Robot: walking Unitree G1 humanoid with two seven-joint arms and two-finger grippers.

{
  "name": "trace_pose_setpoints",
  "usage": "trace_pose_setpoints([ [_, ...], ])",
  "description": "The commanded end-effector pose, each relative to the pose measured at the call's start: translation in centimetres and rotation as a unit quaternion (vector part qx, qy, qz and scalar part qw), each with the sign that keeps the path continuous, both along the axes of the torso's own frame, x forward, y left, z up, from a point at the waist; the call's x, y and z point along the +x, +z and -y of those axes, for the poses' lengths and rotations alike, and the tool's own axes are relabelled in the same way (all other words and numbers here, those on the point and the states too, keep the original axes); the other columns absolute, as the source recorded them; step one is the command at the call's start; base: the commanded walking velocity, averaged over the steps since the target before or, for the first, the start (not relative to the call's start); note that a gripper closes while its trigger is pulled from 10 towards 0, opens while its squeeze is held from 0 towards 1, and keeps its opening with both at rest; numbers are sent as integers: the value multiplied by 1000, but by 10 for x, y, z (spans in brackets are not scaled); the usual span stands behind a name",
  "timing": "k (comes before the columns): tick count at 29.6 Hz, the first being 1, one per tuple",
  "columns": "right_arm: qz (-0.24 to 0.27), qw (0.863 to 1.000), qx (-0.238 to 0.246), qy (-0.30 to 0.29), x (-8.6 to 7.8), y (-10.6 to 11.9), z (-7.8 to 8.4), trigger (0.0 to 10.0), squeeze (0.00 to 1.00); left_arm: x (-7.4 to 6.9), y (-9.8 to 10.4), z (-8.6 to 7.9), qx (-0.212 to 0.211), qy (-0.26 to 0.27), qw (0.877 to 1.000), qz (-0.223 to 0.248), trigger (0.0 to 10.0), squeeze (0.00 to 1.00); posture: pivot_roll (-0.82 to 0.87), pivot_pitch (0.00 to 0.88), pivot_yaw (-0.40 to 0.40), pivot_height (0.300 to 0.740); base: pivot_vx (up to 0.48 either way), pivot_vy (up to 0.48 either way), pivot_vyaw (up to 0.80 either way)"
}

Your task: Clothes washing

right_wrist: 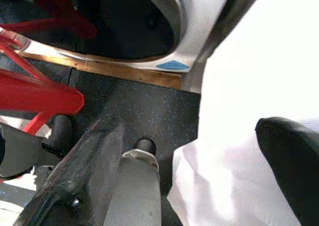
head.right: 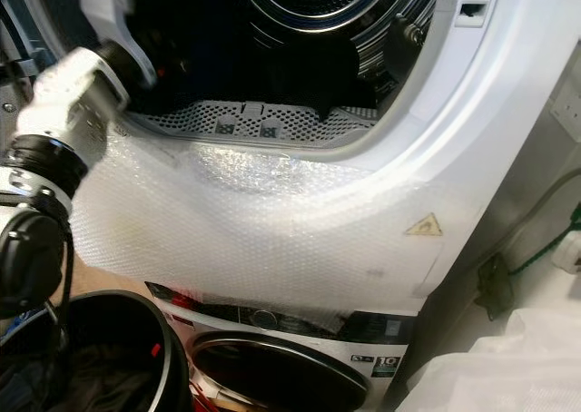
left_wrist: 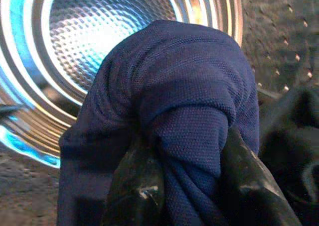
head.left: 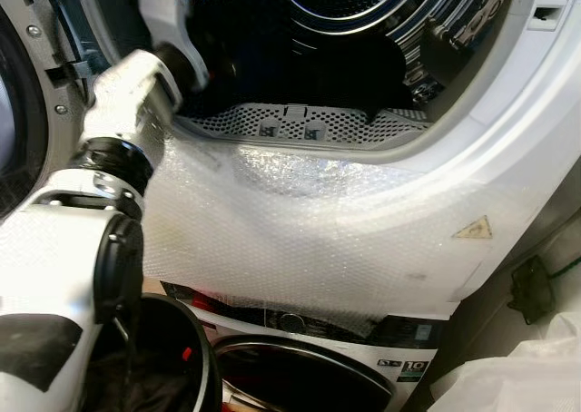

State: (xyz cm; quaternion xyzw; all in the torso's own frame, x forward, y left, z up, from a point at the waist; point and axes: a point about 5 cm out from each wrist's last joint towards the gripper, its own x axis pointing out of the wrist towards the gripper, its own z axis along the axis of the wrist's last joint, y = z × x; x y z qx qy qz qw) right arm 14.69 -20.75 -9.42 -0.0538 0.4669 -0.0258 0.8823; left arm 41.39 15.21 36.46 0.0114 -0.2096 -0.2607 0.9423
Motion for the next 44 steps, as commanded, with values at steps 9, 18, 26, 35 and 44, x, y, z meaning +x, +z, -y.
trace_pose_setpoints([
  [9, 9, 999, -8, -50, -22, -3, 13, 10000, 0, -7, 22, 60, 92, -83, 992, 22, 10000, 0, -223, 0, 113, 740, 0, 0, 0],
  [18, -1, 999, -10, -42, -38, -7, 15, 10000, 0, -9, 17, 81, 110, -117, 987, 17, 10000, 612, -196, 1, 97, 740, 0, 0, 0],
  [26, -8, 1000, -8, -28, -38, -8, 9, 10000, 0, -4, 16, 60, 84, -76, 994, -1, 10000, 1000, -150, 0, 89, 740, 0, 0, 0],
  [35, -4, 1000, -4, -13, -27, -6, 3, 10000, 0, 0, 20, 40, 56, -14, 998, -12, 10000, 1000, -102, 0, 72, 740, 0, 0, 0],
  [44, 0, 1000, -3, 10, -12, -3, -2, 10000, 0, 3, 0, 29, 171, -11, 983, -60, 10000, 1000, -54, 0, 61, 740, 0, 0, 0],
])
